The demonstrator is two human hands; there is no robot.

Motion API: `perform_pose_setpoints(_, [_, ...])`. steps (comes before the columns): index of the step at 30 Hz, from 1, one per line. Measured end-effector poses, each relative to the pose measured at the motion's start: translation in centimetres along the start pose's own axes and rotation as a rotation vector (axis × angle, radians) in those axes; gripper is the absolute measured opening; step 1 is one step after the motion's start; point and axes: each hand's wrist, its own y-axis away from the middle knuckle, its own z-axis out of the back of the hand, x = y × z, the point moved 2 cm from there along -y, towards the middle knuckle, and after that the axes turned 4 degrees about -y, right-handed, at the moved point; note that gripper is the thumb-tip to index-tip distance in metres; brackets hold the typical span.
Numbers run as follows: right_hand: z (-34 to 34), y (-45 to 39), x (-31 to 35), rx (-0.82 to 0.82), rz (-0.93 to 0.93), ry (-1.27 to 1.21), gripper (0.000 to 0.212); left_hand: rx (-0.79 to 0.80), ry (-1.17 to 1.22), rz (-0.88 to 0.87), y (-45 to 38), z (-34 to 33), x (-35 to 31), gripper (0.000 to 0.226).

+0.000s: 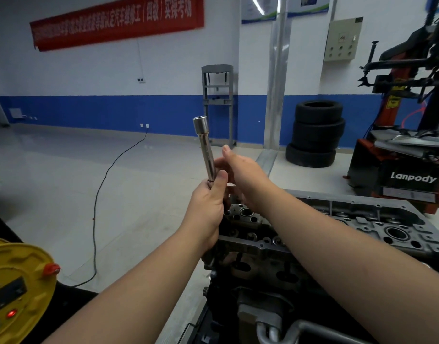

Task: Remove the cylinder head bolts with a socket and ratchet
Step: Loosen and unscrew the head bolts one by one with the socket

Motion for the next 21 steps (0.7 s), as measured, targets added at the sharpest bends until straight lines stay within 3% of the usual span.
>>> perform_pose_setpoints(5, [0.2, 0.0, 2.2, 0.009, 0.003, 0.292, 0.038, -0.014, -0.067, -0.032, -0.6, 0.1, -1.4, 0.057])
perform_pose_setpoints(7, [0.5, 0.4, 2.6, 0.053, -0.027, 0.491, 0.032, -0.016, -0.043, -0.055, -1.0, 0.2, -2.5, 0.046])
perform_pose_setpoints(11, [1.3, 2.0, 2.1, 0.159, -0.157, 0.945, 0.021, -0.007, -0.083, -0.073, -1.2, 0.6, -4.9, 0.046])
perform_pose_setpoints(15, [1.3, 3.6, 1.4, 0.198, -0.258, 0.835, 0.01, 0.004, 0.03, -0.054, -1.1, 0.5, -6.9, 0.054])
perform_pose_setpoints(18, [0.4, 4.6, 0.7, 0.215, -0.281, 0.626, 0.033, 0.017, 0.069, -0.038, -1.0, 0.4, -7.3, 0.053])
perform_pose_setpoints(21, [-0.4, 5.1, 0.4, 0.181, -0.201, 0.832, 0.039, 0.0, 0.054, -0.035, -0.7, 0.7, -7.0, 0.053])
